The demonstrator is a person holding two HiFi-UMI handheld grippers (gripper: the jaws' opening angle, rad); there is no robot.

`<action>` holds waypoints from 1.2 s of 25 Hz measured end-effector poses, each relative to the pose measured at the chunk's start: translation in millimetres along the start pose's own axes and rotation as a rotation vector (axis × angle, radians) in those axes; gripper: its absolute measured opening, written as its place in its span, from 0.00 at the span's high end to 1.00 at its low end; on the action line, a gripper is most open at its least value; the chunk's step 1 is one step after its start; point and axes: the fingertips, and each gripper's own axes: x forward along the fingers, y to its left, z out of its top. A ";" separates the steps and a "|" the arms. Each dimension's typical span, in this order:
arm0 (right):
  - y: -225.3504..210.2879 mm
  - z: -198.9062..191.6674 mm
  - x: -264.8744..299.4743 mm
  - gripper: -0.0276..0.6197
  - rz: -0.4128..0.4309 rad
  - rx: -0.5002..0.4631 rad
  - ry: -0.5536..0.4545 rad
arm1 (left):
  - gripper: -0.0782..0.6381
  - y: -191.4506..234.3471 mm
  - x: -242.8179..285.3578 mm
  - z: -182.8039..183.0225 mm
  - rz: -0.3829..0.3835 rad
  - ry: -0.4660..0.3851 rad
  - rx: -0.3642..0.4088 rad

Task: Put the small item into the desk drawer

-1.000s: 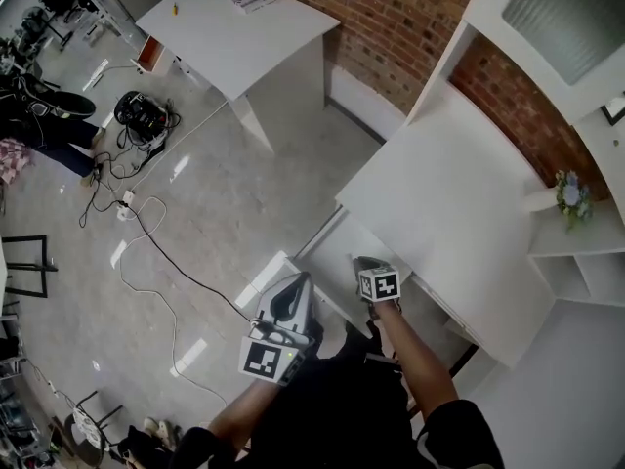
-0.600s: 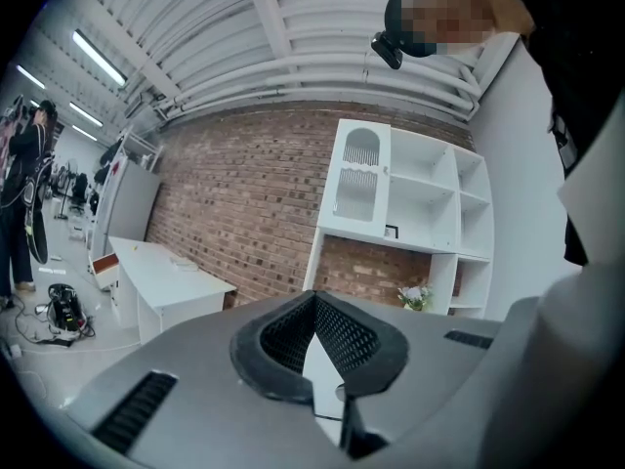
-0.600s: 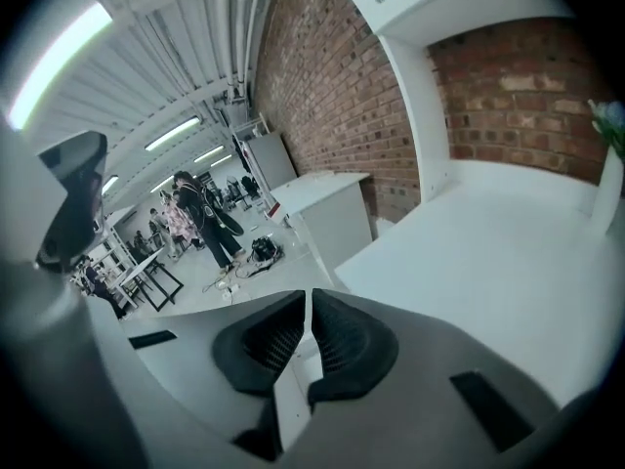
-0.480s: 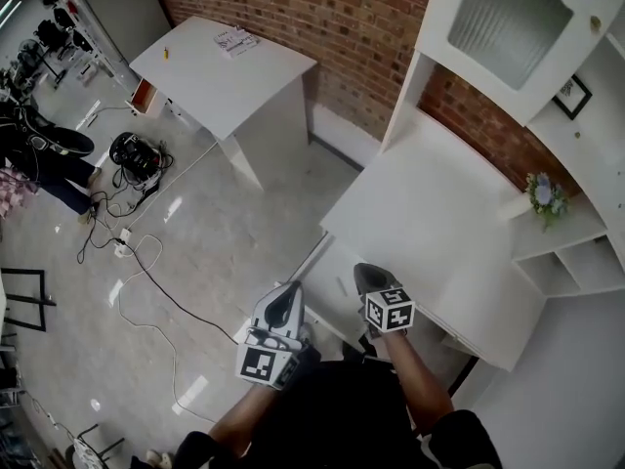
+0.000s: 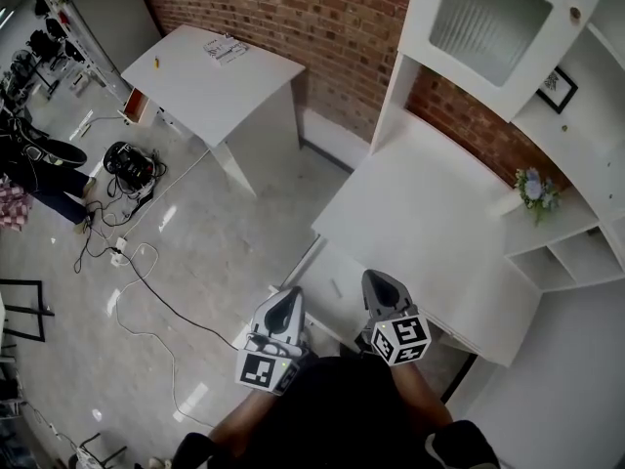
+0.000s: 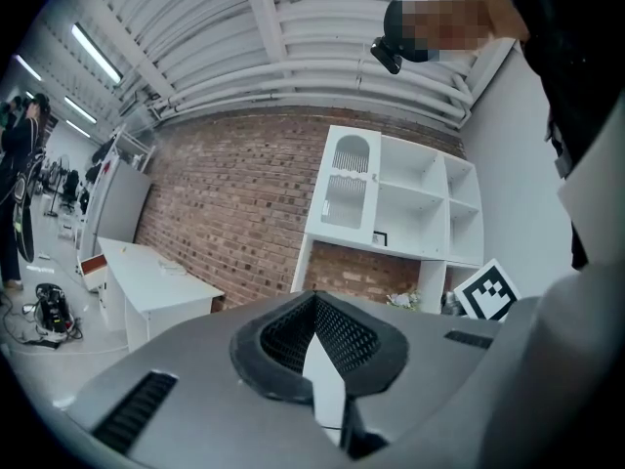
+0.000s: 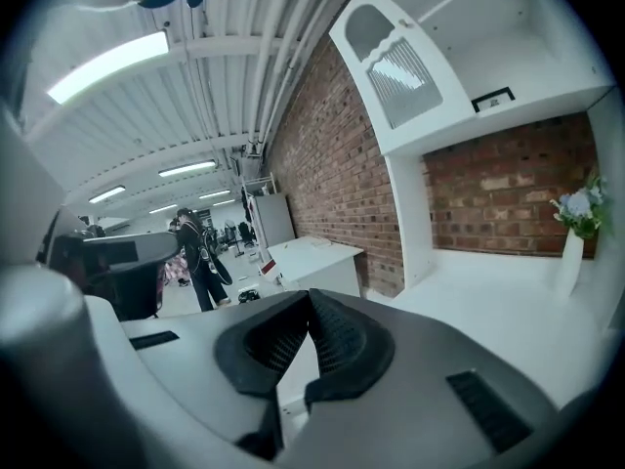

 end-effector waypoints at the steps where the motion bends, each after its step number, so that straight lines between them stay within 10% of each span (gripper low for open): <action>1: 2.9 3.8 -5.5 0.93 0.000 -0.005 -0.011 | 0.86 -1.2 0.1 -0.3 0.002 0.004 -0.003; 30: 16.4 4.0 -39.5 0.94 -0.026 -0.015 -0.049 | 0.86 -11.1 0.6 -11.3 -0.017 0.021 -0.005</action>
